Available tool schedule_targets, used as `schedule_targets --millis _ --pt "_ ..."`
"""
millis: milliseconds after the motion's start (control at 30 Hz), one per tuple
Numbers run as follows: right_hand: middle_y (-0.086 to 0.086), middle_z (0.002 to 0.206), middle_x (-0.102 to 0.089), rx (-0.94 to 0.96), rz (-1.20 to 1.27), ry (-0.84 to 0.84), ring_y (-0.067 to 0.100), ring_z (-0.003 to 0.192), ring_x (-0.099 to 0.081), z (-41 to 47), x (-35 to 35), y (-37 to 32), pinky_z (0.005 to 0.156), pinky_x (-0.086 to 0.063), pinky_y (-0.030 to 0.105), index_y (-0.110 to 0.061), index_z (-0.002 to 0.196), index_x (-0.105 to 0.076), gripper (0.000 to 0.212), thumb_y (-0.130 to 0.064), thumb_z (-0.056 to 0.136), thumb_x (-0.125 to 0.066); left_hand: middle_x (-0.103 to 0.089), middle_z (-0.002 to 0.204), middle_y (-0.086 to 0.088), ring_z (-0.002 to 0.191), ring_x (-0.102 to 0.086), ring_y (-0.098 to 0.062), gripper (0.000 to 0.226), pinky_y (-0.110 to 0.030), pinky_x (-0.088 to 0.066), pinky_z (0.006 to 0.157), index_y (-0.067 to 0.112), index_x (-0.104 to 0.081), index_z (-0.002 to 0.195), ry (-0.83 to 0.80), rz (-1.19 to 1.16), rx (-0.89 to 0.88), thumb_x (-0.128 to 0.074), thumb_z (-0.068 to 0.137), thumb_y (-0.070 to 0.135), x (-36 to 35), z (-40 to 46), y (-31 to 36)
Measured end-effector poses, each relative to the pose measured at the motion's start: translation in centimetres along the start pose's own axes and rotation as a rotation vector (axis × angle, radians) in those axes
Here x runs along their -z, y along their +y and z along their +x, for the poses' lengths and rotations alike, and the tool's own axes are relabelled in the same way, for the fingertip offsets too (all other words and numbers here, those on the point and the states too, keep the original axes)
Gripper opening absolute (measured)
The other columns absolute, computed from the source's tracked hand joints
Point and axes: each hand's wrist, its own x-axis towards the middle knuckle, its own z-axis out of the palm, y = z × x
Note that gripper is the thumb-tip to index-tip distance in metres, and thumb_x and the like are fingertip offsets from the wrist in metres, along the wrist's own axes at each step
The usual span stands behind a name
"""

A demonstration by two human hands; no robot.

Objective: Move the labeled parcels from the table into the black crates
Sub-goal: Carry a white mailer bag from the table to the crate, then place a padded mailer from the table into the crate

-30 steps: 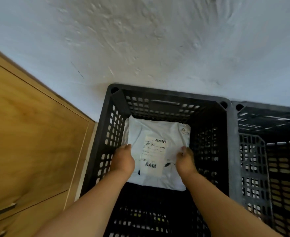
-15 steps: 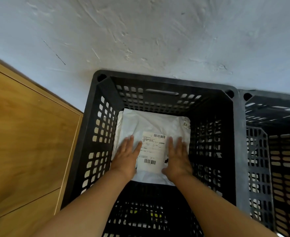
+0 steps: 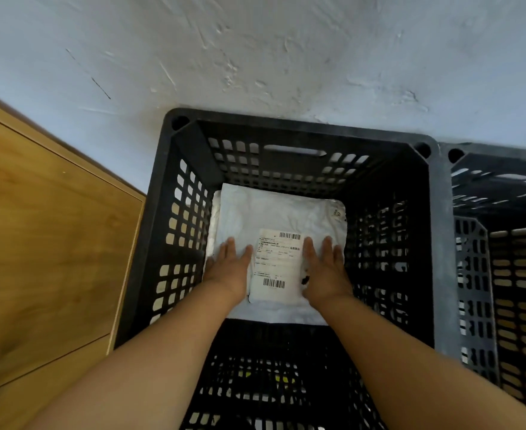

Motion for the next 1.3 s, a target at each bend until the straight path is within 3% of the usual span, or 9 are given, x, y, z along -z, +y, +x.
schedule_targets --millis 200,267,333,400,533,667,767,967,1300 --pt "0.004 0.16 0.001 0.101 0.235 0.18 0.024 0.145 -0.009 -5.3 4.9 -1.5 0.109 -0.033 0.03 -0.035 0.151 0.004 0.086 -0.006 0.092 -0.052 -0.002 0.159 -0.006 0.145 -0.011 -0.025 0.077 -0.036 -0.023 0.115 0.028 -0.005 0.151 0.217 -0.223 -0.061 -0.05 0.092 0.01 4.4 -5.4 0.6" --pt "0.001 0.16 -0.001 0.132 0.274 0.242 0.024 0.138 -0.029 -8.0 7.2 -2.1 0.089 -0.047 0.028 -0.037 0.15 0.004 0.088 -0.002 0.091 -0.05 -0.006 0.159 -0.002 0.144 -0.015 -0.022 0.074 -0.034 -0.025 0.113 0.027 -0.008 0.151 0.297 -0.358 -0.091 -0.051 0.093 0.013 6.0 -8.1 1.2" --pt "-0.001 0.159 -0.004 0.149 0.289 0.296 0.024 0.118 -0.048 -10.7 9.5 -2.5 0.065 -0.047 0.027 -0.038 0.15 0.003 0.089 0.003 0.088 -0.046 -0.013 0.158 -0.001 0.142 -0.021 -0.021 0.07 -0.035 -0.028 0.114 0.026 -0.012 0.151 0.37 -0.45 -0.114 -0.051 0.093 0.014 7.5 -10.9 1.6" --pt "-0.002 0.158 -0.01 0.141 0.309 0.333 0.022 0.109 -0.052 -13.7 11.7 -2.7 0.058 -0.045 0.026 -0.037 0.151 0.001 0.088 0.003 0.089 -0.046 -0.026 0.153 -0.003 0.136 -0.033 -0.02 0.064 -0.035 -0.036 0.109 0.023 -0.021 0.149 0.414 -0.489 -0.145 -0.05 0.094 0.015 9.2 -14.0 2.0" --pt "-0.004 0.151 -0.027 0.129 0.407 0.398 0.019 0.098 -0.056 -20.5 15.4 -2.4 0.064 -0.047 0.026 -0.033 0.151 -0.014 0.072 -0.005 0.093 -0.046 -0.051 0.136 -0.001 0.117 -0.053 -0.015 0.047 -0.028 -0.043 0.092 0.022 -0.041 0.141 0.437 -0.646 -0.164 -0.05 0.095 0.017 12.3 -20.5 3.2" --pt "-0.002 0.14 -0.044 0.121 0.402 0.453 0.017 0.115 -0.052 -27.5 18.9 -0.5 0.085 -0.045 0.027 -0.027 0.148 -0.031 0.058 -0.008 0.094 -0.043 -0.05 0.137 0.007 0.097 -0.056 -0.007 0.048 -0.025 -0.048 0.079 0.024 -0.04 0.141 0.479 -0.738 -0.193 -0.048 0.095 0.015 14.3 -25.8 5.5" --pt "-0.002 0.136 -0.049 0.115 0.429 0.497 0.018 0.115 -0.053 -32.5 21.1 2.1 0.089 -0.047 0.03 -0.026 0.144 -0.038 0.053 -0.011 0.093 -0.044 -0.047 0.138 0.009 0.081 -0.053 0.0 0.055 -0.016 -0.045 0.061 0.027 -0.032 0.146 0.48 -0.797 -0.242 -0.047 0.094 0.013 15.4 -29.5 8.1" --pt "-0.002 0.134 -0.054 -0.012 0.541 0.565 0.016 0.108 -0.058 -41.8 22.9 10.4 0.085 -0.048 0.029 -0.025 0.143 -0.041 0.05 -0.012 0.095 -0.046 -0.056 0.113 0.01 0.081 -0.056 -0.007 0.054 -0.027 -0.05 0.071 0.029 -0.03 0.145 0.486 -0.702 -0.384 -0.047 0.095 0.016 16.2 -36.8 14.5" --pt "-0.006 0.12 -0.062 -0.185 0.629 0.754 0.011 0.108 -0.058 -56.2 18.8 28.4 0.092 -0.048 0.03 -0.027 0.133 -0.051 0.042 -0.017 0.092 -0.051 -0.048 0.136 0.011 0.095 -0.054 -0.002 0.053 -0.023 -0.044 0.077 0.028 -0.03 0.145 0.501 -0.505 -0.597 -0.048 0.096 0.021 10.9 -47.8 30.4"
